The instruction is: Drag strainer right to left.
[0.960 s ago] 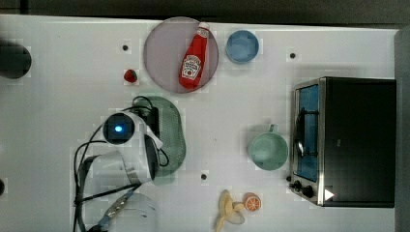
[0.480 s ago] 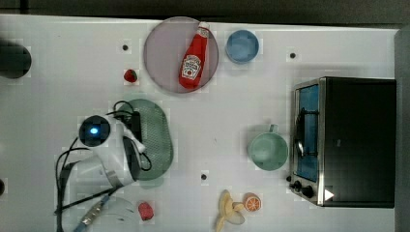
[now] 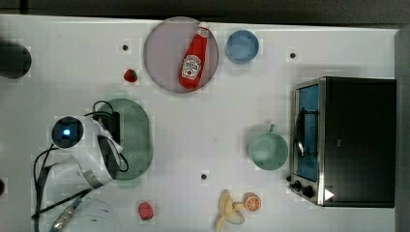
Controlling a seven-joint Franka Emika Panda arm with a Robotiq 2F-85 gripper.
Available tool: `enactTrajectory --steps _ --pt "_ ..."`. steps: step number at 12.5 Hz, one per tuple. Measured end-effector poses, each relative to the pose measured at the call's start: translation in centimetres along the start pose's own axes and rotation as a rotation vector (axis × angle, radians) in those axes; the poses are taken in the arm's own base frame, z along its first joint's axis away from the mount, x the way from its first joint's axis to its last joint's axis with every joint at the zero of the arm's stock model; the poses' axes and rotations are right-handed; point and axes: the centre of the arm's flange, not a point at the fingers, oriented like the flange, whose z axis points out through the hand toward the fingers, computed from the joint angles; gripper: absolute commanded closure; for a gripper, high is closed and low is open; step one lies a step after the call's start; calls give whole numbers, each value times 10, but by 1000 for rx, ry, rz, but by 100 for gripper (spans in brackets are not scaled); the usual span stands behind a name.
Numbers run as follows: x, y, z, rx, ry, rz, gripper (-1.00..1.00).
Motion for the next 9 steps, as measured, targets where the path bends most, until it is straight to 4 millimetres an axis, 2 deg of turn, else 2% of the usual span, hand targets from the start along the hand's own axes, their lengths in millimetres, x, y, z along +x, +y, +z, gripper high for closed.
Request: enactTrajectory --steps 5,9 --pt "-48 -11 5 8 -29 -11 -100" --pt "-61 -5 9 14 -18 -34 -100"
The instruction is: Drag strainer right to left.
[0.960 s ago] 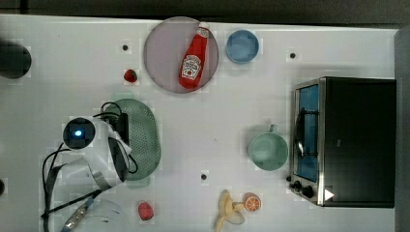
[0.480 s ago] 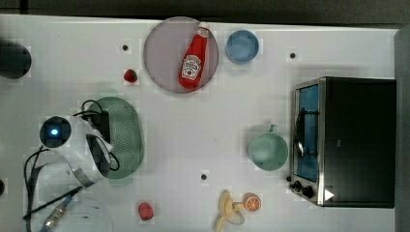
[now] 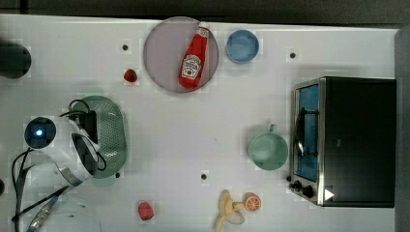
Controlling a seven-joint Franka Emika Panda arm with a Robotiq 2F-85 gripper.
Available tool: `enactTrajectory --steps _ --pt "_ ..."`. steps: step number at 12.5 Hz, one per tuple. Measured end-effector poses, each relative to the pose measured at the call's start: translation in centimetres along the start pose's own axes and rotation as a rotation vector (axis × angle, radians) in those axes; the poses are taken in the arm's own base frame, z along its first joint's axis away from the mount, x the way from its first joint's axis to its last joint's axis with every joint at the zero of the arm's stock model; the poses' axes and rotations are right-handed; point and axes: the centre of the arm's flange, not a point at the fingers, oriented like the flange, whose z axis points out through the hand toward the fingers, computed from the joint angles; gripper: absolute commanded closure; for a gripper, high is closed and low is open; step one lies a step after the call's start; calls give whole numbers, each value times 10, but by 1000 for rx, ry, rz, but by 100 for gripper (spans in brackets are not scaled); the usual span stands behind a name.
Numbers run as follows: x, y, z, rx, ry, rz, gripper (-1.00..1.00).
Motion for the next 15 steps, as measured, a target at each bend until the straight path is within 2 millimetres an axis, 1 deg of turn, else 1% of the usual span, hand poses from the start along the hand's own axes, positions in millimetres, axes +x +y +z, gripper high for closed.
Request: enactTrajectory --steps 2,4,6,10,13,14,15 --pt "-8 -2 -3 3 -13 5 -100" --pt "-19 -5 1 -9 -23 18 -100" --pt "-28 -2 -1 2 -21 6 -100" --pt "-42 3 -8 -1 -27 50 -100" --pt "-40 4 -15 -25 15 1 -100" --pt "-35 6 -21 -59 62 -39 -100" --pt "-28 4 -35 -79 96 -84 -100"
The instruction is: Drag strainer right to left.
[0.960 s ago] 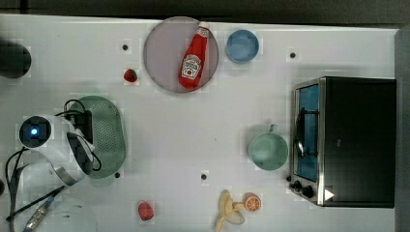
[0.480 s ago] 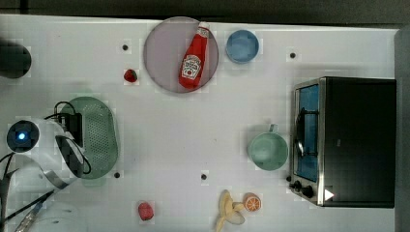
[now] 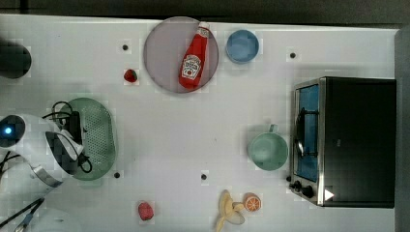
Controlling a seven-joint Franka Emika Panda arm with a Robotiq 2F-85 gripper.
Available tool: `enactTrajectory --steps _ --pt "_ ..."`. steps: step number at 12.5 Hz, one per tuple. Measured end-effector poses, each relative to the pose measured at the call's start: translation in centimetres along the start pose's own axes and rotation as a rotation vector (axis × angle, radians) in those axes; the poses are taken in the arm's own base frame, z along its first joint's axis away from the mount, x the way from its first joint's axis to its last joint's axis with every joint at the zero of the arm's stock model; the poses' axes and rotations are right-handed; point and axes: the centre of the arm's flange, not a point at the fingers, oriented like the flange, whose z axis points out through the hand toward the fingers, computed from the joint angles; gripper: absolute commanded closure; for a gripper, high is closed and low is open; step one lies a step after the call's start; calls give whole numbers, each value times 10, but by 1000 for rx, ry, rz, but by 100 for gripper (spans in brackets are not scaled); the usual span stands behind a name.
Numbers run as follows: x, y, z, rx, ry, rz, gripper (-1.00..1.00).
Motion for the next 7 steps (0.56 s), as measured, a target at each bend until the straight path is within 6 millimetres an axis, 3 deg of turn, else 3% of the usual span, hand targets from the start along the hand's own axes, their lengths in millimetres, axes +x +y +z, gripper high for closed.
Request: enactTrajectory --steps 2,3,7 --pt "25 -1 -42 -15 -10 -70 -100" --pt "43 -3 -74 -18 -3 -116 -100" --pt "132 -5 -244 131 -26 -267 -100"
